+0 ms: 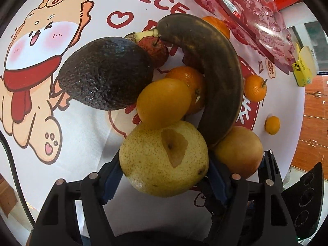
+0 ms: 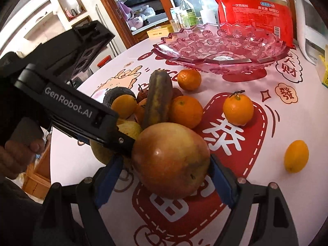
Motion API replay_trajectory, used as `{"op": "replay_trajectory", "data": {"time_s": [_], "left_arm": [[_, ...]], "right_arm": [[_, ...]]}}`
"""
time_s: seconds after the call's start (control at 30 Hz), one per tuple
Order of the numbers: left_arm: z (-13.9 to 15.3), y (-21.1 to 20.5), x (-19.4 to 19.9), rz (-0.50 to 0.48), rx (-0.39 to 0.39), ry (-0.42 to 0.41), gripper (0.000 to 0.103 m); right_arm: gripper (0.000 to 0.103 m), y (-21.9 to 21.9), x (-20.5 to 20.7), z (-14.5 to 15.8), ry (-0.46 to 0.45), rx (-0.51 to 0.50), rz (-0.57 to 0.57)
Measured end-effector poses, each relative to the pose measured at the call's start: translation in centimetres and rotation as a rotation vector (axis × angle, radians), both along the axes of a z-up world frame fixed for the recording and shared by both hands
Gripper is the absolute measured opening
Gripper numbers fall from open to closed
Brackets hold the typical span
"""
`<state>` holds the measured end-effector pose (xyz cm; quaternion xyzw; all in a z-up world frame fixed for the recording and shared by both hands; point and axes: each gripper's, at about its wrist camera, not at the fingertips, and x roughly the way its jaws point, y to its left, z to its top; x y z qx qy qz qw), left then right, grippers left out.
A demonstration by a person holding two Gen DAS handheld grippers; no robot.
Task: Organize fruits
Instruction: 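Lift and carry the pear and apple with both tools over the pink glass bowl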
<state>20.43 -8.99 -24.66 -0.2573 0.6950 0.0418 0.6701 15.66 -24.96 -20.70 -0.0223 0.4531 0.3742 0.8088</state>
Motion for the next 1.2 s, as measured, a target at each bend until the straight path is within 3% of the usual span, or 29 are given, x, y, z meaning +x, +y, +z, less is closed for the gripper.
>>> {"op": "replay_trajectory", "data": {"time_s": [0.1, 0.17, 0.67, 0.93, 1.2], "left_arm": [[-0.3, 0.2, 0.0, -0.007, -0.011, -0.037, 0.073], [-0.2, 0.7, -0.2, -0.010, -0.017, -0.060, 0.073], [2.0, 1.5, -4.6, -0.032, -0.040, -0.176, 0.072], [6.4, 4.0, -6.5, -0.086, -0.051, -0.312, 0.072], [12.0, 6.1, -5.5, -0.167, -0.034, -0.458, 0.072]], "right_arm": [[0.080, 0.0, 0.0, 0.1, -0.001, -0.008, -0.018], [0.071, -0.2, 0.0, 0.1, -0.010, -0.018, -0.030], [0.071, -1.8, -1.5, 0.9, 0.037, 0.015, -0.169], [0.071, -1.2, -3.1, 3.0, 0.028, 0.024, -0.231], [0.071, 0.2, -2.0, 6.7, -0.024, 0.026, -0.357]]}}
